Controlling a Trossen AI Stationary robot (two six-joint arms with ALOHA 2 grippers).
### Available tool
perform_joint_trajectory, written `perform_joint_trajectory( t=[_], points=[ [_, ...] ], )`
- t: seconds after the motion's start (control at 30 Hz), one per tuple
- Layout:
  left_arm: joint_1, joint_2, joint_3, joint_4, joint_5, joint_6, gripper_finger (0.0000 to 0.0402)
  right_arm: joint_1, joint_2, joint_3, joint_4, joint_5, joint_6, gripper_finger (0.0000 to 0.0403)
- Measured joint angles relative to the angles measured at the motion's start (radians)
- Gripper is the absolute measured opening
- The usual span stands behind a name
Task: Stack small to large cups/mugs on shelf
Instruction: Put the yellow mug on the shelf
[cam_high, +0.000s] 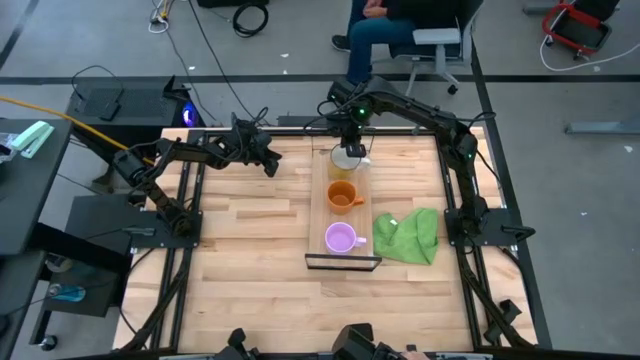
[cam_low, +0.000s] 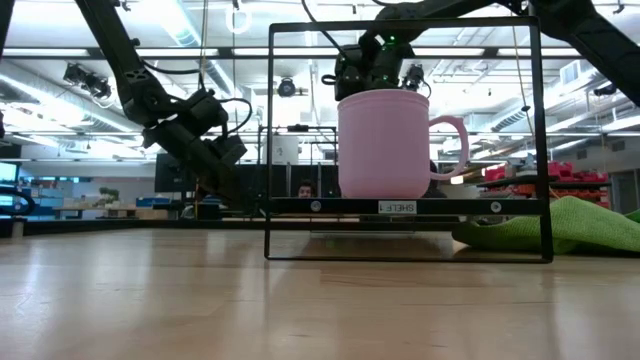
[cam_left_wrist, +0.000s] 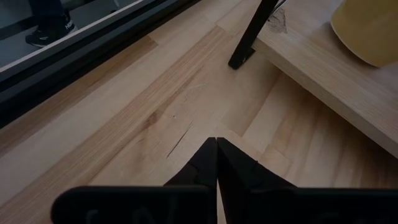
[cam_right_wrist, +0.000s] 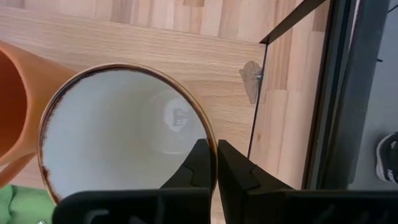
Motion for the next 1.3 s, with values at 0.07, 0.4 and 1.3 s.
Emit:
perform_joint_trajectory(
  t=[0.07,0.4,1.3],
  points=[
    [0.0,0.0,0.0,0.0,0.0,0.0,0.0009,-0.003,0.0,0.0,0.004,0.003,0.0,0.0009],
    [0.0,0.0,0.0,0.0,0.0,0.0,0.0022,-0.003,0.0,0.0,0.018,0.006,-0.001,0.002],
    [0.0,0.0,0.0,-0.001,0.0,0.0,0.0012,-0.003,0.0,0.0,0.041,0.007,0.071,0.0035]
  ],
)
